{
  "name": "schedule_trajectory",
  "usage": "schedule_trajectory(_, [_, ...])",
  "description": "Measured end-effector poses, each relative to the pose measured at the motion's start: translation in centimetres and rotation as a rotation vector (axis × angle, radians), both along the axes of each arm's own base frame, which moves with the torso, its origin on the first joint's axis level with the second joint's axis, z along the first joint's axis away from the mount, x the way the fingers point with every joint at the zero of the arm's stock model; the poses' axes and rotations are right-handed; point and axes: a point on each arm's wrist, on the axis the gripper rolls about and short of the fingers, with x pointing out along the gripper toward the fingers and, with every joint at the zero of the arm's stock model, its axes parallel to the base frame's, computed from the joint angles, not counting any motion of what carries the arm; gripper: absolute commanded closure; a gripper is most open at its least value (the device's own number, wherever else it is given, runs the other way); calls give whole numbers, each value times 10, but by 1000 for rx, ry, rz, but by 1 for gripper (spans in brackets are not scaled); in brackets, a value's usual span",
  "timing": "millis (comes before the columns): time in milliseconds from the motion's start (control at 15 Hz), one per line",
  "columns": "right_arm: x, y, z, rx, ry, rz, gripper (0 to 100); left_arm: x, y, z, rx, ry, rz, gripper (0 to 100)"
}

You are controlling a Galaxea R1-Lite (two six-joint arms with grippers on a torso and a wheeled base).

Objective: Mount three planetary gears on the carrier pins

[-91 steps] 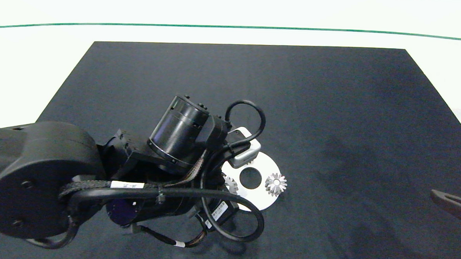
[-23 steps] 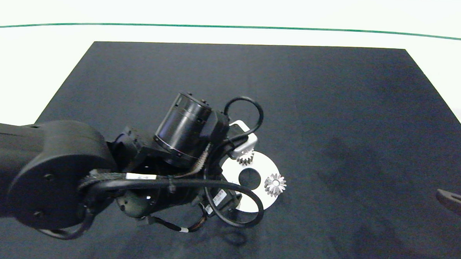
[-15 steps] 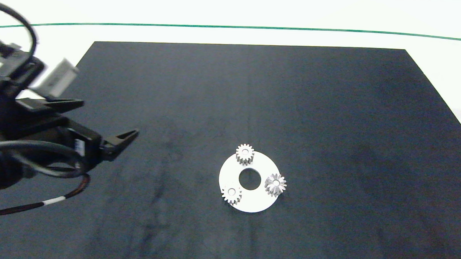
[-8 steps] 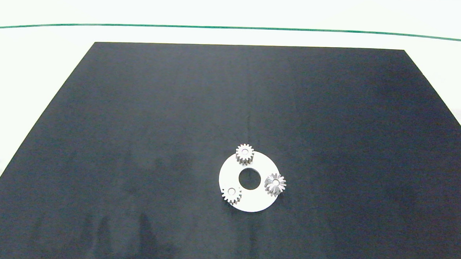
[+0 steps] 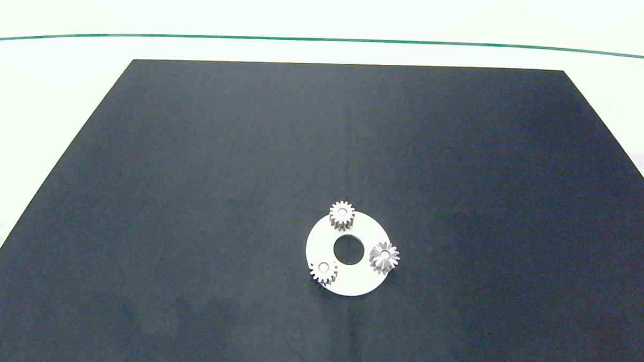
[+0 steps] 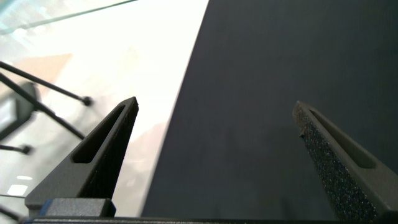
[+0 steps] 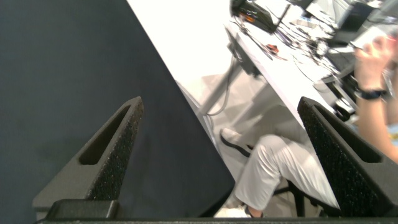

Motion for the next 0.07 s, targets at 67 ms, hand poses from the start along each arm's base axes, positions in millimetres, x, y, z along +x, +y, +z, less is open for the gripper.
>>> schedule_trajectory(67, [3, 1, -10, -2, 10, 8, 0, -1, 0, -5, -27, -15, -8, 0])
